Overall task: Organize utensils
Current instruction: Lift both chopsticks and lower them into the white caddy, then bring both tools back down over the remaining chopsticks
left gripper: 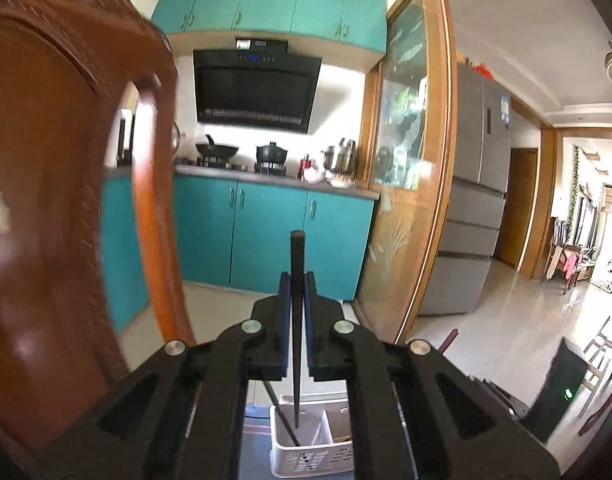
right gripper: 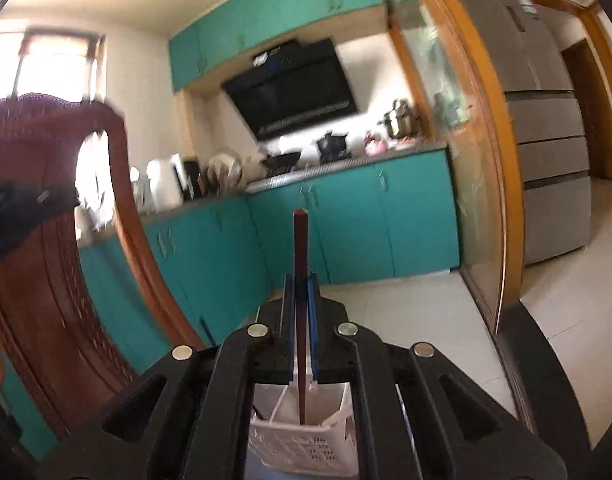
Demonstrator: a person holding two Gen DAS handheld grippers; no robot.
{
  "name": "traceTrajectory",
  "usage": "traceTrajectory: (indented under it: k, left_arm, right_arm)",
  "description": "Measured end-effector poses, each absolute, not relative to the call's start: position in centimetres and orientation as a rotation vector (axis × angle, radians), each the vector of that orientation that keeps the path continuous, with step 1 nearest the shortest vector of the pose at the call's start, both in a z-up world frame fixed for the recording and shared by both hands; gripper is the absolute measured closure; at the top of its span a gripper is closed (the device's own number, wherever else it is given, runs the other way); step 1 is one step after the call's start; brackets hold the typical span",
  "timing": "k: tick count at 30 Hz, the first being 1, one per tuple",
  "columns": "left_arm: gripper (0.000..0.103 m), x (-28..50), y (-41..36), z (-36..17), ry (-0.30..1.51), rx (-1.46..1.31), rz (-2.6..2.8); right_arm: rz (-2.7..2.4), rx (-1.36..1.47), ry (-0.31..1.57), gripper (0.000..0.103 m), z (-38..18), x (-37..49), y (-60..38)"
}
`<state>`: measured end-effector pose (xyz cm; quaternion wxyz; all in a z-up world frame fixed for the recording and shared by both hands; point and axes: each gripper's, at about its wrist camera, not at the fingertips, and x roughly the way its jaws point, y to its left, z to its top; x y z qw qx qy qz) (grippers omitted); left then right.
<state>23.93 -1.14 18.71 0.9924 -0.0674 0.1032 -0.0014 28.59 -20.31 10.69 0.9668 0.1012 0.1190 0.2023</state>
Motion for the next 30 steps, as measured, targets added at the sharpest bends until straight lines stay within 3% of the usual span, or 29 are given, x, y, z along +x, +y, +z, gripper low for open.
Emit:
traceTrajectory:
  k: [3,6,7,13,16,20,24,30]
  left_arm:
    - [0.096,26.8,-2.4,15.8,0.277,-0.114,0.024]
    - [0.096,28.1,-2.9,13.2,0.332,-0.106,0.035]
    - [0.096,28.4,-3.0,12.7,0.344,-0.105,0.036]
    - [0.096,29.0,-2.3,9.8,0.413,-0.109,0.042]
    - [0.095,28.9,-1.5,9.2,0.433,-0.124,0.039]
    - [0.071,26.2,-0.2,8.9,0.411,-0.131,0.018]
    - [0.063,22.2,1.1,8.2,0.357,-0.138,0.015]
    - [0.063,17.8,2.4,1.3,0.387,-0.104,0.12]
  right_arm:
    - [0.399,0.16,0.285,0.093,9.8,28.7,-19.9]
    - [0.399,0.177,0.28,0.063,10.2,27.4,-20.3]
    - [0.403,0.197,0.259,0.06,10.6,26.9,-21.0]
    - [0.505,0.246,0.136,0.059,12.7,22.5,-23.9]
    - [0.682,0.27,0.221,0.059,12.7,21.7,-24.4]
    - [0.752,0.078,0.364,0.059,11.6,21.5,-21.4]
    - [0.776,-0.022,0.543,0.059,7.1,21.8,-17.6]
    - [0.616,-0.091,0.964,0.059,-5.9,25.4,-11.6]
